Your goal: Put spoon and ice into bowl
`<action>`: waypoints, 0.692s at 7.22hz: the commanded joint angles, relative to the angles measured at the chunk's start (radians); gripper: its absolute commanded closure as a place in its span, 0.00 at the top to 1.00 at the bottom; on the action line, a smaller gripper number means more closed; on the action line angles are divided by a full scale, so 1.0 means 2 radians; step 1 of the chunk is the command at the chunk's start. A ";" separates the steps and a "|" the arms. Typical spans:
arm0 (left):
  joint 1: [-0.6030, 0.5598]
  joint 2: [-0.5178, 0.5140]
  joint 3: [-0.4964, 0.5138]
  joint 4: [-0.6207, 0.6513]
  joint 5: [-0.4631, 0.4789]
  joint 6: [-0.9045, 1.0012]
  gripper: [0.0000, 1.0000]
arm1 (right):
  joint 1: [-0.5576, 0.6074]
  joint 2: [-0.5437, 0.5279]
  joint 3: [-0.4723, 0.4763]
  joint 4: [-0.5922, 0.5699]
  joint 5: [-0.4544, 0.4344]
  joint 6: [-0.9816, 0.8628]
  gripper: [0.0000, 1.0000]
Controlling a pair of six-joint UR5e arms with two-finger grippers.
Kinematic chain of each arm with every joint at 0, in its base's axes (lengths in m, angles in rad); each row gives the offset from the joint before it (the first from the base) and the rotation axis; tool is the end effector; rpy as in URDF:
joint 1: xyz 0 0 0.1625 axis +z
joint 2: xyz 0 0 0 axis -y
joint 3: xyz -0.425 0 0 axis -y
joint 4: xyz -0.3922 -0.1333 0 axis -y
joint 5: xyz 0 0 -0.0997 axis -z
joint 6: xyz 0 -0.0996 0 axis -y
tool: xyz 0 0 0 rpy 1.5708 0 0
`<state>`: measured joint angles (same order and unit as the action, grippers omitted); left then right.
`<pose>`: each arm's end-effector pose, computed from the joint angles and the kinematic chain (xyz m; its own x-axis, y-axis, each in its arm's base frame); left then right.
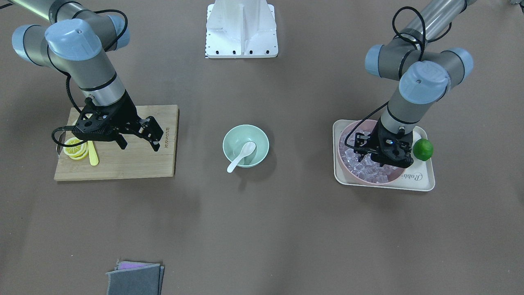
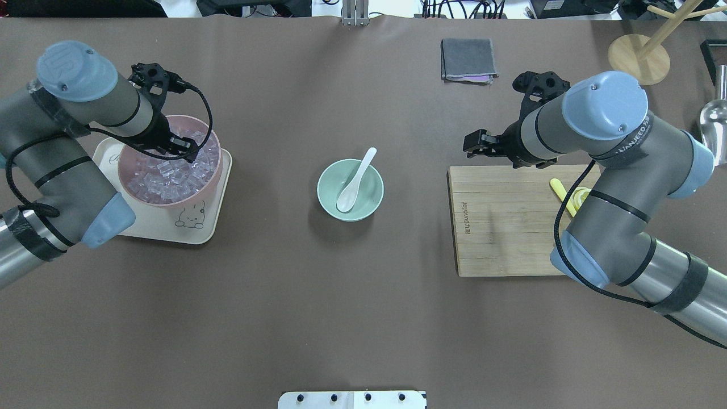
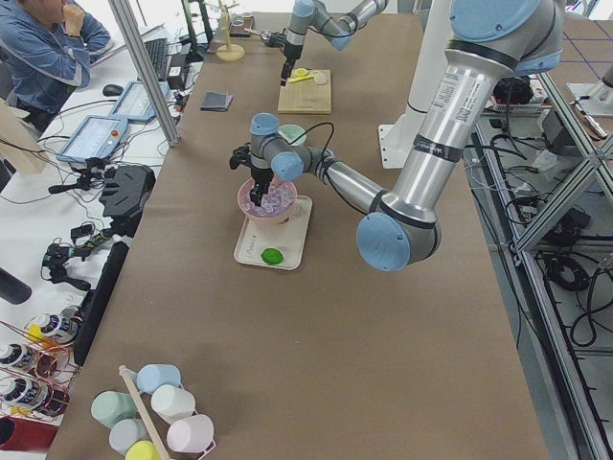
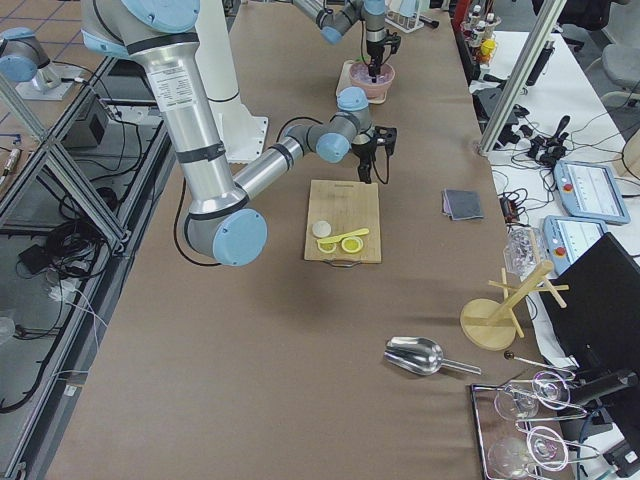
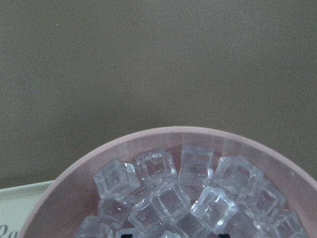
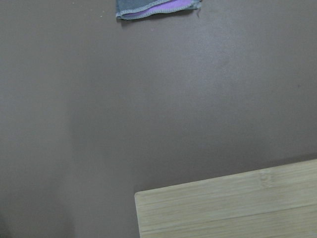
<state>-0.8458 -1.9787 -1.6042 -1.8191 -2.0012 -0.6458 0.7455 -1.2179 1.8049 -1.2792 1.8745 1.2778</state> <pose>0.3675 -0.5531 0.3915 0.7106 0.2924 -0.6400 -0.1051 0.9435 0.3144 -0.3782 -0.4900 0.3280 0.5871 0.1669 0.7922 -0.3223 0.9458 0.0396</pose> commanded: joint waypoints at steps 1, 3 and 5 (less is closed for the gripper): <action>0.002 0.000 0.000 0.000 -0.001 -0.001 0.55 | 0.001 0.000 0.005 0.000 0.007 0.000 1.00; 0.002 0.002 -0.001 0.001 -0.003 0.000 0.00 | 0.011 0.001 0.006 0.001 0.024 0.000 1.00; -0.003 0.000 -0.006 0.008 -0.023 0.001 0.00 | 0.015 0.001 0.009 0.001 0.030 0.000 1.00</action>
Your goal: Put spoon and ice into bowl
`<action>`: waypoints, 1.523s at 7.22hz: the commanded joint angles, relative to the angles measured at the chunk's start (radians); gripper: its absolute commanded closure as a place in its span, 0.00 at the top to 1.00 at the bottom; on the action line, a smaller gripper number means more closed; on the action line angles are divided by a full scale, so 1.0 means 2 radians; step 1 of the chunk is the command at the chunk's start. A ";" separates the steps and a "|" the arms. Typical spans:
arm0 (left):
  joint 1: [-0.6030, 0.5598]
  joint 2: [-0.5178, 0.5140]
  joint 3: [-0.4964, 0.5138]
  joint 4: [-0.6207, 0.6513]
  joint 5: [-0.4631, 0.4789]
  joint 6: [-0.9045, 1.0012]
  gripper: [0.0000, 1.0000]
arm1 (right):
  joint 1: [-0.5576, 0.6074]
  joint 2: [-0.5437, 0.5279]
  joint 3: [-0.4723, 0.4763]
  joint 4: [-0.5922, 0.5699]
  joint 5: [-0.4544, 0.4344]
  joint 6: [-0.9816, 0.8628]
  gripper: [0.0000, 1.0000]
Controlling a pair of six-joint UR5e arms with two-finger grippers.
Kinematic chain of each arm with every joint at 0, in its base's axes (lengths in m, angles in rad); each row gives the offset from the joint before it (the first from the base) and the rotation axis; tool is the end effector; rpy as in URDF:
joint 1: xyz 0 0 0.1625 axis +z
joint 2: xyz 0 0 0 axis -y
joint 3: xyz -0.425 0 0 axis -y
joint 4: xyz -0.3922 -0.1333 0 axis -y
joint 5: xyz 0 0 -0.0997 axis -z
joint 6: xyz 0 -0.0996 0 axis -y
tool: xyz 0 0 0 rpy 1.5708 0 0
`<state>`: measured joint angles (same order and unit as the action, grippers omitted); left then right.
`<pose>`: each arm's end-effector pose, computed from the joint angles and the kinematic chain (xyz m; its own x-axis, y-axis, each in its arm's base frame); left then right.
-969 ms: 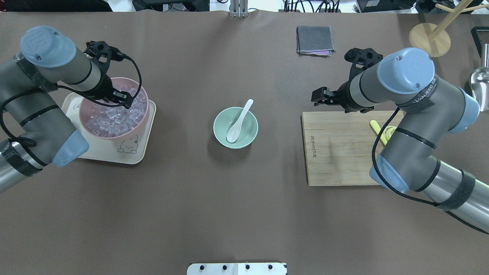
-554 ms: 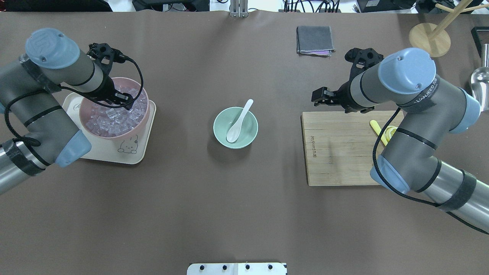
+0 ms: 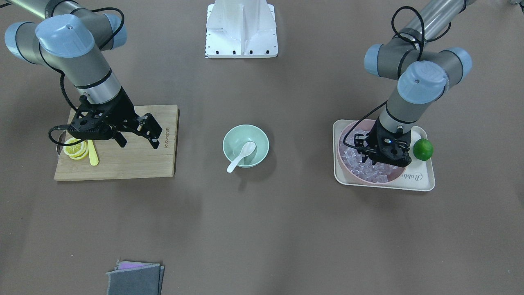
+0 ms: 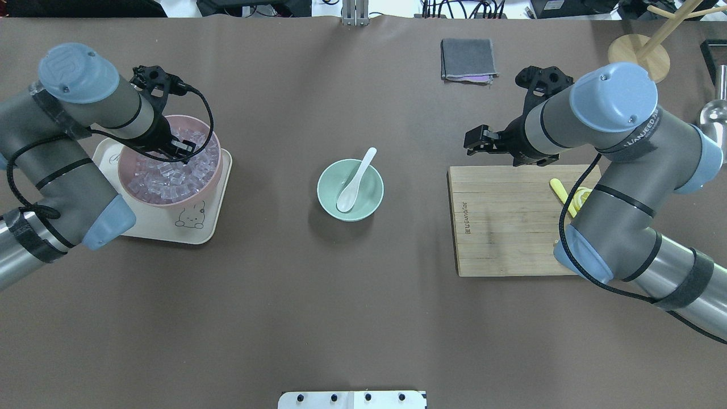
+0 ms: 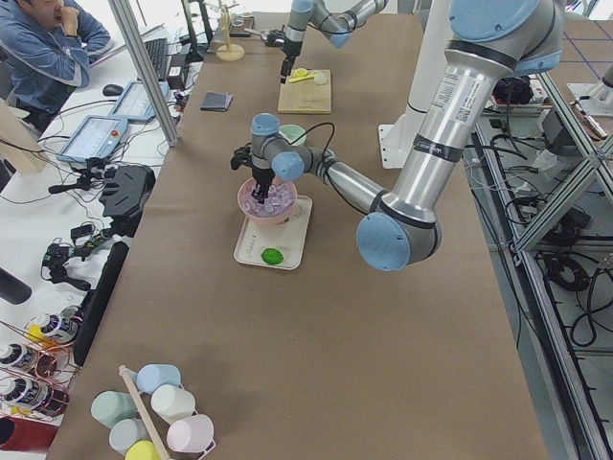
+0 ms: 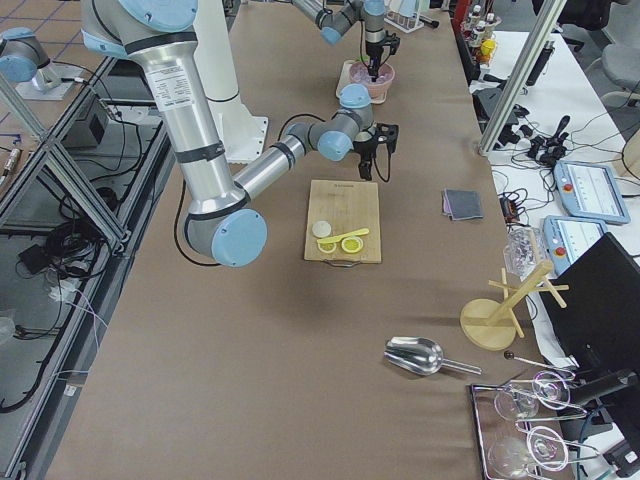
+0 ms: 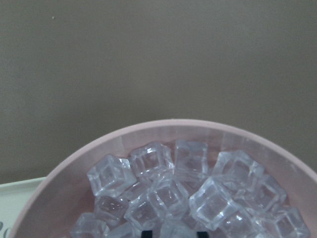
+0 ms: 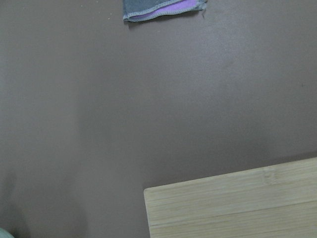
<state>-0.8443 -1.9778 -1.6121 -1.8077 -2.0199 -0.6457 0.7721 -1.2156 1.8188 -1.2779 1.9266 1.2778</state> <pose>0.3682 -0.5499 0.3892 0.7016 0.2937 -0.6493 -0.1154 0.9459 0.3031 -0.3654 -0.4934 0.3189 0.5611 0.1684 0.8105 -0.3102 0.9505 0.0172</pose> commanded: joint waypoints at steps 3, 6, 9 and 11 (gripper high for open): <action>-0.017 -0.003 -0.049 0.041 -0.033 0.000 0.00 | 0.004 0.000 0.002 0.000 0.005 0.000 1.00; -0.016 -0.076 -0.064 0.069 -0.050 -0.060 0.00 | 0.045 -0.021 0.002 0.000 0.043 -0.040 1.00; 0.072 -0.146 -0.036 0.066 -0.004 -0.165 0.00 | 0.088 -0.062 -0.001 -0.001 0.067 -0.130 1.00; 0.131 -0.184 0.018 0.009 0.053 -0.227 0.00 | 0.128 -0.095 -0.001 0.000 0.097 -0.198 1.00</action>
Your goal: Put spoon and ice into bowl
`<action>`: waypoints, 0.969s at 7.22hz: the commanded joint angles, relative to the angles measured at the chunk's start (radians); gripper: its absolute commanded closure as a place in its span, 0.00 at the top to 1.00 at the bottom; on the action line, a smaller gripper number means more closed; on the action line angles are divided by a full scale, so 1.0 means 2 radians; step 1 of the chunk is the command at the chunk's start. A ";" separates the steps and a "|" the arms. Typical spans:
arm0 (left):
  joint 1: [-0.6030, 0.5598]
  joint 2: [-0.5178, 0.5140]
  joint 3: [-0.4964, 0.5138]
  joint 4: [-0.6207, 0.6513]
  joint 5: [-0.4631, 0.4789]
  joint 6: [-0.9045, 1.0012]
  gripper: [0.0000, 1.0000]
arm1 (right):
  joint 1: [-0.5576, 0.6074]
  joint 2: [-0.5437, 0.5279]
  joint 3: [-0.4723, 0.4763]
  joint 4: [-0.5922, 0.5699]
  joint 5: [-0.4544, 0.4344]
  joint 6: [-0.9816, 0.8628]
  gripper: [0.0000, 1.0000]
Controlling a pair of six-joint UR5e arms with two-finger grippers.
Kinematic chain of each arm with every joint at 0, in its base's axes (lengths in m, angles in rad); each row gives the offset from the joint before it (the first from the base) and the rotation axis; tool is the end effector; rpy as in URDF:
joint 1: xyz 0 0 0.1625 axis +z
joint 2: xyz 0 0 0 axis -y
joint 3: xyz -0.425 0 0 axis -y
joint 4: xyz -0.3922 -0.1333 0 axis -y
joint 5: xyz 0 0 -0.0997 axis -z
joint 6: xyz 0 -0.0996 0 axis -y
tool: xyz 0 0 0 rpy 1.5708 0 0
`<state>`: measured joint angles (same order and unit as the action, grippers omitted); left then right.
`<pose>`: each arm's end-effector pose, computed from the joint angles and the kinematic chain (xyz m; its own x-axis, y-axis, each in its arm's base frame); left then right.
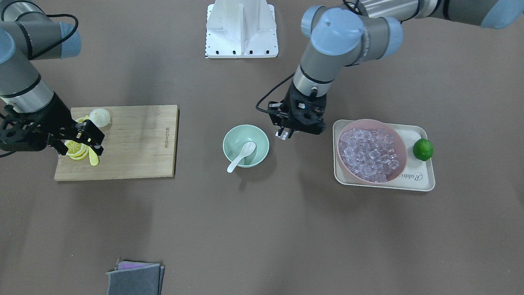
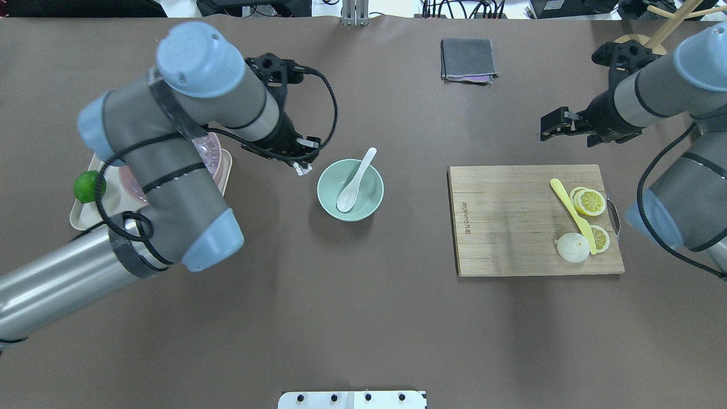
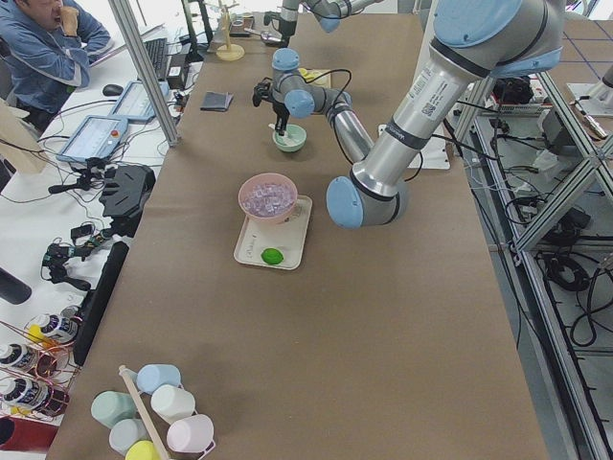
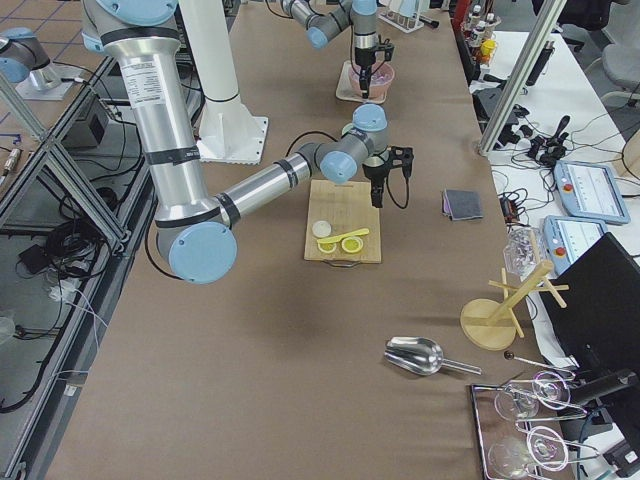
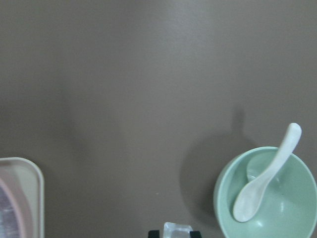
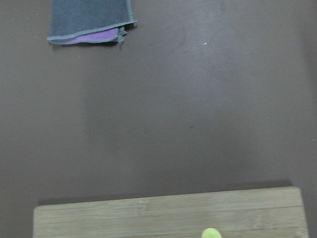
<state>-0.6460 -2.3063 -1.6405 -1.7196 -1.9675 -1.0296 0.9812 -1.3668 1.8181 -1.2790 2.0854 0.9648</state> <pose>0.4935 -0.4908 0.1667 0.5522 0.1787 -0.8143 0.0223 0.9732 0.2287 -0.2475 -0.5215 0.4040 0.6432 0.0697 0.7625 -0.2093 0.9739 0.0875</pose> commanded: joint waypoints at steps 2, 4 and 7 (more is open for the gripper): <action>0.042 -0.033 0.088 -0.103 0.044 -0.040 0.45 | 0.040 -0.037 -0.002 0.001 0.022 -0.070 1.00; 0.028 0.021 0.034 -0.097 0.043 -0.009 0.98 | 0.049 -0.057 -0.002 0.004 0.022 -0.096 1.00; -0.111 0.123 -0.098 0.071 -0.043 0.215 0.98 | 0.101 -0.079 -0.012 -0.001 0.049 -0.193 1.00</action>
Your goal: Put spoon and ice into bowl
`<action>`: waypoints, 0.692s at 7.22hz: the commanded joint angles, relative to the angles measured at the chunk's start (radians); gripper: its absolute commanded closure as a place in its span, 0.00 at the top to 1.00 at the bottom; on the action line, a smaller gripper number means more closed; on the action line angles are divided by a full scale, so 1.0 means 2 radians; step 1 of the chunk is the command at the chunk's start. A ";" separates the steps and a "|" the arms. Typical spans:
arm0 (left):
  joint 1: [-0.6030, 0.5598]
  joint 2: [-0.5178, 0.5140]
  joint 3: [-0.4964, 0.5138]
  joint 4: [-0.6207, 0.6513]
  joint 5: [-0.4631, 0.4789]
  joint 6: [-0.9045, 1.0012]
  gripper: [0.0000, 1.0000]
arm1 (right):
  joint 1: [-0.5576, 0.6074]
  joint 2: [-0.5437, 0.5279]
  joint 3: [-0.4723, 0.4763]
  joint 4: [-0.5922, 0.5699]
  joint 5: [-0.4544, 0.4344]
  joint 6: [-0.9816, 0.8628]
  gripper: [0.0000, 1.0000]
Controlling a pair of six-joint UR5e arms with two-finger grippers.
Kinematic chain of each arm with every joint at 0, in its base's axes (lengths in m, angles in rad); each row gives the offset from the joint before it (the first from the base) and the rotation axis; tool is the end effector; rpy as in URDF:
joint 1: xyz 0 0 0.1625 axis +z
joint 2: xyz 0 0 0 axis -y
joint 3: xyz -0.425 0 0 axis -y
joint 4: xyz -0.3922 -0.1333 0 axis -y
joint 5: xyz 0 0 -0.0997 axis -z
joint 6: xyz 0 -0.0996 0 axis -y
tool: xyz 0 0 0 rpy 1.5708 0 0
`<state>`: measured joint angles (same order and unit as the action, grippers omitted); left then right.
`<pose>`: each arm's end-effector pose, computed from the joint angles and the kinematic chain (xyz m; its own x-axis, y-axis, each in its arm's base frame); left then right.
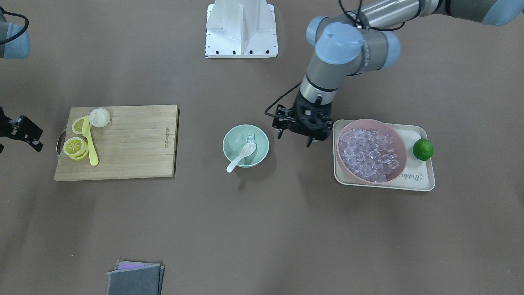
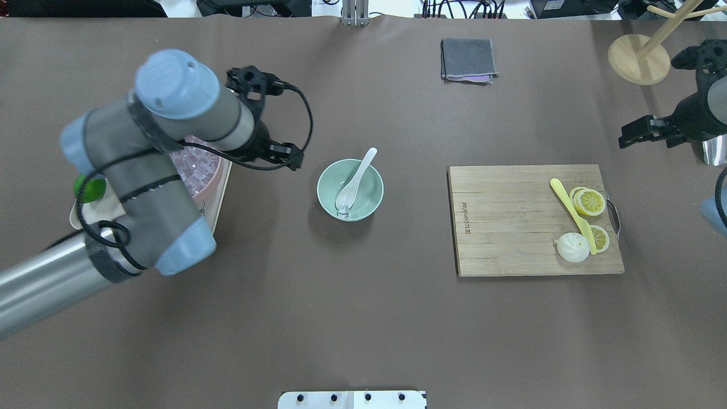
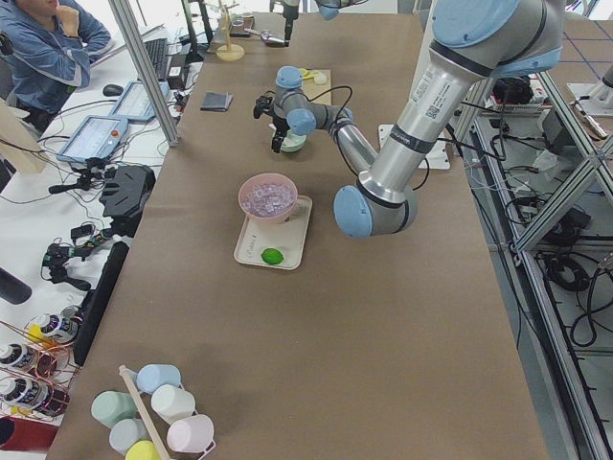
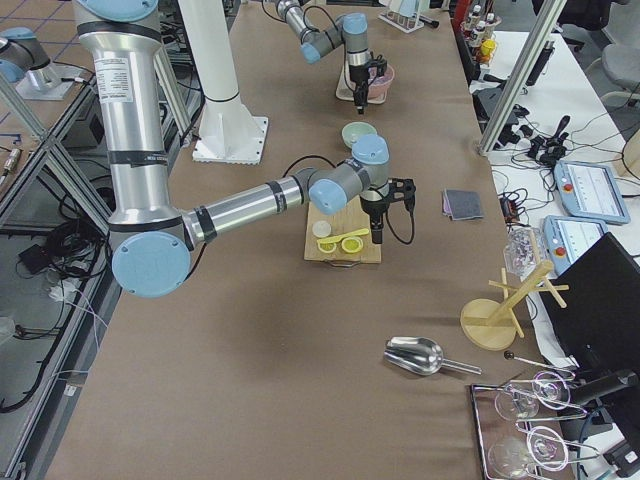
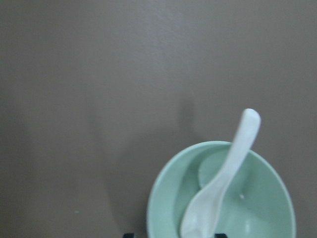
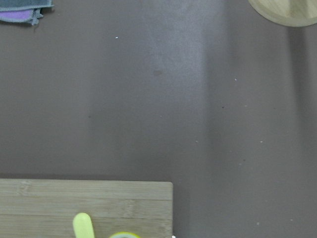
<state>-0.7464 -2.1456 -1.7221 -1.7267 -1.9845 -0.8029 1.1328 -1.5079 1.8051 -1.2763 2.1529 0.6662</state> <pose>0.4198 -0.5153 0.2398 0.6093 0.3028 -0.7329 -0.0408 0.9349 0.3525 -0.1540 -0.5141 0.4852 0.7100 -0.0323 0.7034 -0.1104 0.9815 0.1565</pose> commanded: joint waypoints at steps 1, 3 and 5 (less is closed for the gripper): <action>-0.110 0.099 -0.082 0.095 -0.038 0.196 0.98 | 0.057 -0.008 -0.025 -0.003 0.029 -0.090 1.00; -0.209 0.196 -0.084 0.088 -0.093 0.323 0.98 | 0.125 -0.005 -0.086 -0.003 0.061 -0.217 1.00; -0.275 0.272 -0.079 0.088 -0.109 0.410 0.98 | 0.151 -0.004 -0.114 -0.003 0.062 -0.268 1.00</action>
<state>-1.2105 -1.7040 -1.8833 -1.5509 -2.1783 -0.0902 1.3976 -1.5170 1.6164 -1.2822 2.2698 0.2021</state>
